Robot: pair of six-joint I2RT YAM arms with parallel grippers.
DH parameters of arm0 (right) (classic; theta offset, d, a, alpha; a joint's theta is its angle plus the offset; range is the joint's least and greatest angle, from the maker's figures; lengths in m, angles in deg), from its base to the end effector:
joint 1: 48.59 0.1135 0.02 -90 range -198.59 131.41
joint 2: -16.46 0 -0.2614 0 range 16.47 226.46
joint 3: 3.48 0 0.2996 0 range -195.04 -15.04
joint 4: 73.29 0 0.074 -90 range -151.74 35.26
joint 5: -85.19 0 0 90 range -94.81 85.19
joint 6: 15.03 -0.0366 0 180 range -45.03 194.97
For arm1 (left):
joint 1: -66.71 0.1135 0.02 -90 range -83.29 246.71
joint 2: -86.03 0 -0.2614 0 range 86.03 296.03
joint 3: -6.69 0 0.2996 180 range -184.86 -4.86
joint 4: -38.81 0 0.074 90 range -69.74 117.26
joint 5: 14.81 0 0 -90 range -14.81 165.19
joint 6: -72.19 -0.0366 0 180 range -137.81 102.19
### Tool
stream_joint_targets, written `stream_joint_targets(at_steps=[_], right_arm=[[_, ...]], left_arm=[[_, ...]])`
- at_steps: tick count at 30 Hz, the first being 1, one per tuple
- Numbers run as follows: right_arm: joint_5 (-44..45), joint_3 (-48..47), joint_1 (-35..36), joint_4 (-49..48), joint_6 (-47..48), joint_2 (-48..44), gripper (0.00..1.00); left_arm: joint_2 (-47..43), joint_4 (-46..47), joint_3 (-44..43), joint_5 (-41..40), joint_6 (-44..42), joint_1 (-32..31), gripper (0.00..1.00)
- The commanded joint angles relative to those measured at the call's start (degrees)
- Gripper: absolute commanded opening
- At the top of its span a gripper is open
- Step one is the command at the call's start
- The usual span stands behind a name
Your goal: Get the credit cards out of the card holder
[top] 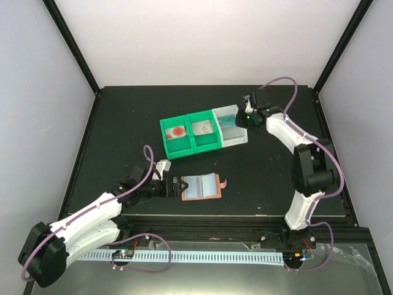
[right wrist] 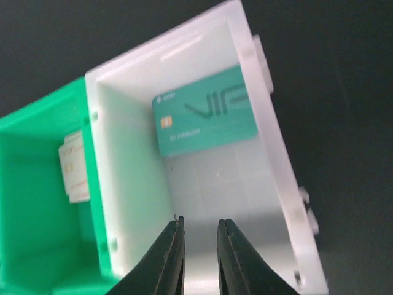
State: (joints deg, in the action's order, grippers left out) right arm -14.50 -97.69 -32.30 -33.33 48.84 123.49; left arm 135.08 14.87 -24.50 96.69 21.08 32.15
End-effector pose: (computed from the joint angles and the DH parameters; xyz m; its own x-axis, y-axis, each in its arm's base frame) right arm 0.4353 0.1336 0.2093 -0.8510 0.2036 -0.4840 0.0007 0.9222 0.3867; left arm 0.1689 -0.1327 0.1470 -0.8999 -0.0895 -0.4269 0.2413 0.7131 -0.6582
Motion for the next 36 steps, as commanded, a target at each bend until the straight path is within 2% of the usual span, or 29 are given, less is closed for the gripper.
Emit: stream_joint_targets(at_steps=[1, 12, 19, 25, 36], right_arm=[[-4.2, 7.5, 0.0, -3.8, -2.9, -6.9, 0.16], [-7.7, 24.5, 6.7, -9.3, -6.9, -20.0, 0.19], [-7.0, 30.9, 16.0, -12.9, -10.9, -23.8, 0.19], [-4.6, 34.3, 24.1, -16.2, -15.2, -23.6, 0.18], [-2.7, 33.5, 33.4, -19.8, -18.3, -16.3, 0.18]], left_arm=[[1.6, 2.3, -2.8, 2.7, -1.0, 0.5, 0.99], [5.6, 10.7, 0.8, 7.9, 1.5, 1.3, 0.99], [3.0, 11.6, 2.2, 7.9, 2.3, 2.3, 0.99], [-1.0, 7.6, 1.1, 5.1, 1.9, 2.5, 0.99], [-3.0, 13.1, 3.5, 7.1, 7.5, 2.5, 0.99]])
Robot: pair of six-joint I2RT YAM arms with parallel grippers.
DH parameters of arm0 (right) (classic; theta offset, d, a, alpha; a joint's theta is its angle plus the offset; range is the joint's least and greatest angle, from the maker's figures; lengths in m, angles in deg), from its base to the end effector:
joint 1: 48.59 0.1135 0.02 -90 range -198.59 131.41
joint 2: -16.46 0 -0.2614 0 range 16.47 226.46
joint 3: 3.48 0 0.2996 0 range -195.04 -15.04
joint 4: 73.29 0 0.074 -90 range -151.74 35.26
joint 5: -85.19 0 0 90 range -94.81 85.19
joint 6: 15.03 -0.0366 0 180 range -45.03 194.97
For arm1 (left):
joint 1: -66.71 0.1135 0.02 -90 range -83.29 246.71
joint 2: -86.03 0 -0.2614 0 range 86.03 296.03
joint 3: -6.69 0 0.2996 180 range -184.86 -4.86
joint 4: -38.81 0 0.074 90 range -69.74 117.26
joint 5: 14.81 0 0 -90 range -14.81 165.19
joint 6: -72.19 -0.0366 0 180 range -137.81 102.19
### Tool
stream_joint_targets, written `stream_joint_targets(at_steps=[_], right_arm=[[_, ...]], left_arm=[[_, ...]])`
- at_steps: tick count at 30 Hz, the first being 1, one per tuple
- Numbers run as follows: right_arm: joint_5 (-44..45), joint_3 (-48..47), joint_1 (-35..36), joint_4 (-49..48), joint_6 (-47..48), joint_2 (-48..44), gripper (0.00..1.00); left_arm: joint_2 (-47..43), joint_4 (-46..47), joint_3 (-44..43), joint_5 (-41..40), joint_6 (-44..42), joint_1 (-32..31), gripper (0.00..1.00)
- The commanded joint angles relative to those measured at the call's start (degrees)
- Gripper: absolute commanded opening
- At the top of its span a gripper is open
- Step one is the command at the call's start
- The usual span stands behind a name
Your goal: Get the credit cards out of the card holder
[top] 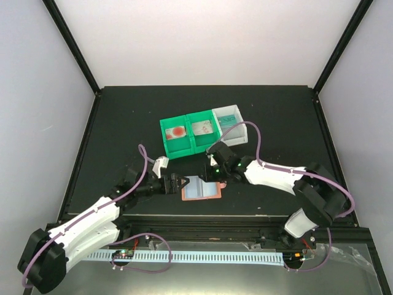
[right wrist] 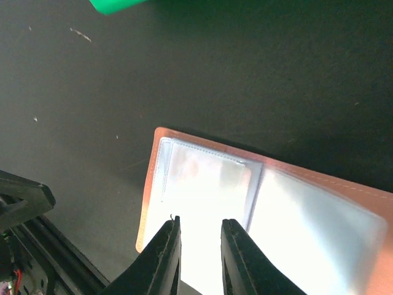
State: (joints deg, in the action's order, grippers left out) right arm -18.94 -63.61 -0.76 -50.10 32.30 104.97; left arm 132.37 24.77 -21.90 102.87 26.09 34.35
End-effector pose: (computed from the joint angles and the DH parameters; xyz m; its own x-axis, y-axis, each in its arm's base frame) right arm 0.2249 0.2616 0.1466 -0.9429 -0.0619 -0.3274 -0.2469 0.7895 0.5619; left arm 0.1728 -0.1296 0.1552 -0.8806 -0.1690 -0.4428 0.2733 0.5822 -0.7657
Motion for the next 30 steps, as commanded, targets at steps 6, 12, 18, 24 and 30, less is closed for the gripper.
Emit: stream_joint_targets(at_steps=[6, 12, 18, 24, 30], right_arm=[[5.1, -1.9, 4.5, -0.8, -1.1, 6.1, 0.19], [5.8, -0.6, 6.1, -1.5, -1.9, 7.8, 0.19], [8.6, -0.1, 7.0, -0.1, -2.0, 8.7, 0.19], [10.7, 0.7, 7.1, 0.7, -1.8, 9.0, 0.17], [10.5, 3.6, 7.1, -2.3, -2.8, 8.7, 0.10]], left_arm=[[1.0, 5.3, 2.4, 1.7, 3.9, 0.3, 0.99], [0.6, 7.1, 4.0, 1.7, 5.2, 0.3, 0.99], [0.9, 7.8, 4.4, 2.2, 5.6, 0.3, 0.99], [1.4, 9.0, 4.3, 3.1, 6.4, 0.3, 0.99], [2.7, 11.0, 4.4, 4.2, 7.0, 0.3, 0.99]])
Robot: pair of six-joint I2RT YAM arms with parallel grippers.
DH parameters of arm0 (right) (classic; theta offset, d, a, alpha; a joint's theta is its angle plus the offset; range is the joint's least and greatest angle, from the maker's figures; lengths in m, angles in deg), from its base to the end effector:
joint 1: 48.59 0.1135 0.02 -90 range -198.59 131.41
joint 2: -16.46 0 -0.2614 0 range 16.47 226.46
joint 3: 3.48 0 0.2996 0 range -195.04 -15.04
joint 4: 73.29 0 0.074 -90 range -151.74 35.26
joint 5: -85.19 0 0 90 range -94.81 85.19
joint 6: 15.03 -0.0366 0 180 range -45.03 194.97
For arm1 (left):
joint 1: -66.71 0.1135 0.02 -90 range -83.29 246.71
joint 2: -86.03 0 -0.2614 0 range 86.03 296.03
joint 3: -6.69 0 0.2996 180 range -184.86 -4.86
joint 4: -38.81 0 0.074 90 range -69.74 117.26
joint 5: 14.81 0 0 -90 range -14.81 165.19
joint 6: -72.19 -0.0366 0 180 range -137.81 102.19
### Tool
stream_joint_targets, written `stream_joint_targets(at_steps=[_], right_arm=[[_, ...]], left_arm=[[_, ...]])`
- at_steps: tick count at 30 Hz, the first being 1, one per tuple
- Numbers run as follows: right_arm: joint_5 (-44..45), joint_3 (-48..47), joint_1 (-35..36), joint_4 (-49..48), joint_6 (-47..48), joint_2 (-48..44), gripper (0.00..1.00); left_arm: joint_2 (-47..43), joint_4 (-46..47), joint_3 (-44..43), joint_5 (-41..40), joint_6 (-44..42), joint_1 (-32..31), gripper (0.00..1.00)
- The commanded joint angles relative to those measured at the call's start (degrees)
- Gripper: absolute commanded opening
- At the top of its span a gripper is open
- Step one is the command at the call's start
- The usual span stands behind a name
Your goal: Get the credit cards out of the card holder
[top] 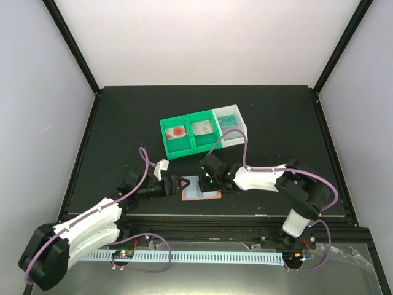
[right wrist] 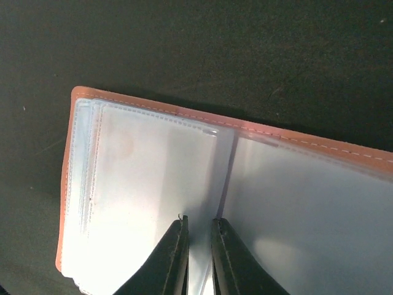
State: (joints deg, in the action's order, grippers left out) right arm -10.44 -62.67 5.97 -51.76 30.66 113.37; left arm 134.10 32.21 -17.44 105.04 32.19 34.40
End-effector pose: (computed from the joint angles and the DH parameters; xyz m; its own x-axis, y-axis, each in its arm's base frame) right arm 0.1971 0.2831 0.0948 -0.9433 -0.1265 -0.3070 -0.2529 0.8728 0.4175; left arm 0.1679 -0.1278 0.1327 -0.9087 -0.2114 -0.3599 0.2019 0.5320 -0.8223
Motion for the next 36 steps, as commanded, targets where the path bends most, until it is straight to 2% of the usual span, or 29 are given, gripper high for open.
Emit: stream_joint_targets(at_steps=[1, 9, 22, 36], right_arm=[[1.7, 3.2, 0.4, -1.5, -1.4, 0.4, 0.09], [-1.6, 7.0, 0.3, -8.8, -4.4, 0.4, 0.02], [-4.7, 10.8, 0.3, -16.4, -7.1, 0.0, 0.01], [-6.9, 14.8, 0.2, -25.2, -10.4, 0.5, 0.01]], left_arm=[[1.3, 4.2, -0.1, 2.4, 1.0, 0.2, 0.99], [5.3, 7.8, -0.8, 3.3, 1.2, 0.2, 0.99], [16.9, 12.9, -3.4, 3.8, -1.4, 0.3, 0.99], [18.2, 13.4, -3.5, 3.6, -4.0, 0.3, 0.94]])
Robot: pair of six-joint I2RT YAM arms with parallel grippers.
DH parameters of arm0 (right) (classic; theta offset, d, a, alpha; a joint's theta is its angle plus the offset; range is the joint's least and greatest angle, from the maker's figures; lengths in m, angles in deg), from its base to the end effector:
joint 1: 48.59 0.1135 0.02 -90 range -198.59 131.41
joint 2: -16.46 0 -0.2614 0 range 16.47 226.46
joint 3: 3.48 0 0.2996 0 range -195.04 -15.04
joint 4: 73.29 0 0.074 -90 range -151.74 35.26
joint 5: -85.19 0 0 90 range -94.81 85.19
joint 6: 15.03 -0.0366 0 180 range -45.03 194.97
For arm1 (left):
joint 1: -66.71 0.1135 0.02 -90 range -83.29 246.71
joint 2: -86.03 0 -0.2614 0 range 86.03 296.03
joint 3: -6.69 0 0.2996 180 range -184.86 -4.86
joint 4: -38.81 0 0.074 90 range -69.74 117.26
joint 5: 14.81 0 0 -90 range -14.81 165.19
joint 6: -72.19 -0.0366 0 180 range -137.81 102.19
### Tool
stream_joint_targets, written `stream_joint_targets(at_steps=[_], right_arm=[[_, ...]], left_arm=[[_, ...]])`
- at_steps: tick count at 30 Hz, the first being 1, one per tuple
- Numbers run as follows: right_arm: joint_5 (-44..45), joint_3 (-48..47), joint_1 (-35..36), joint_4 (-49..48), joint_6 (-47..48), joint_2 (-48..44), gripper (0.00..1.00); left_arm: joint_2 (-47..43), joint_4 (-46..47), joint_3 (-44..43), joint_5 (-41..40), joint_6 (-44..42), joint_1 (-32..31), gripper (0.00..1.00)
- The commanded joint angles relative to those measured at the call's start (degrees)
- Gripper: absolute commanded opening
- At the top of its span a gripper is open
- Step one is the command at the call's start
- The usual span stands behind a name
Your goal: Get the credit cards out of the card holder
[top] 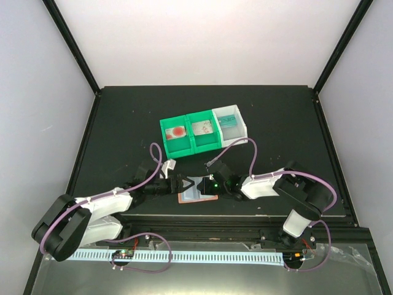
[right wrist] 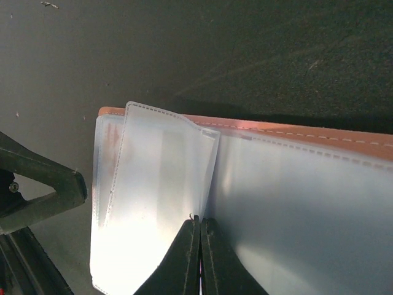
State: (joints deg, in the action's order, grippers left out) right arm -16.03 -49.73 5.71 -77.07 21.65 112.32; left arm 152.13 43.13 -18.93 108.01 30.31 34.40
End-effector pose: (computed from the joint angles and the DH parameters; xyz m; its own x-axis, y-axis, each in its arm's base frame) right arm 0.1794 0.2619 0.0665 -0.9523 0.0228 -0.3043 -0.1874 0.7433 0.6422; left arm 0.1809 -0.1379 0.0962 -0.9427 -0.1441 -0.3009 0.1755 0.5528 -0.8146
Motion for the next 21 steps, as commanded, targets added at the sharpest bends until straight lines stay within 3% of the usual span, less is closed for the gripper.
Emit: stream_joint_targets(at_steps=[1, 9, 21], right_arm=[[-1.3, 1.9, 0.5, -0.1, -1.4, 1.6, 0.01], [-1.6, 1.7, 0.5, -0.4, -1.4, 1.7, 0.01], [-2.5, 2.5, 0.4, -3.2, -2.4, 2.3, 0.01]], left_arm=[[0.5, 2.4, -2.2, 0.7, -2.4, 0.3, 0.94], [3.6, 2.7, -2.7, 0.0, -3.8, 0.3, 0.97], [7.7, 9.1, -2.4, 5.5, -0.2, 0.3, 0.96]])
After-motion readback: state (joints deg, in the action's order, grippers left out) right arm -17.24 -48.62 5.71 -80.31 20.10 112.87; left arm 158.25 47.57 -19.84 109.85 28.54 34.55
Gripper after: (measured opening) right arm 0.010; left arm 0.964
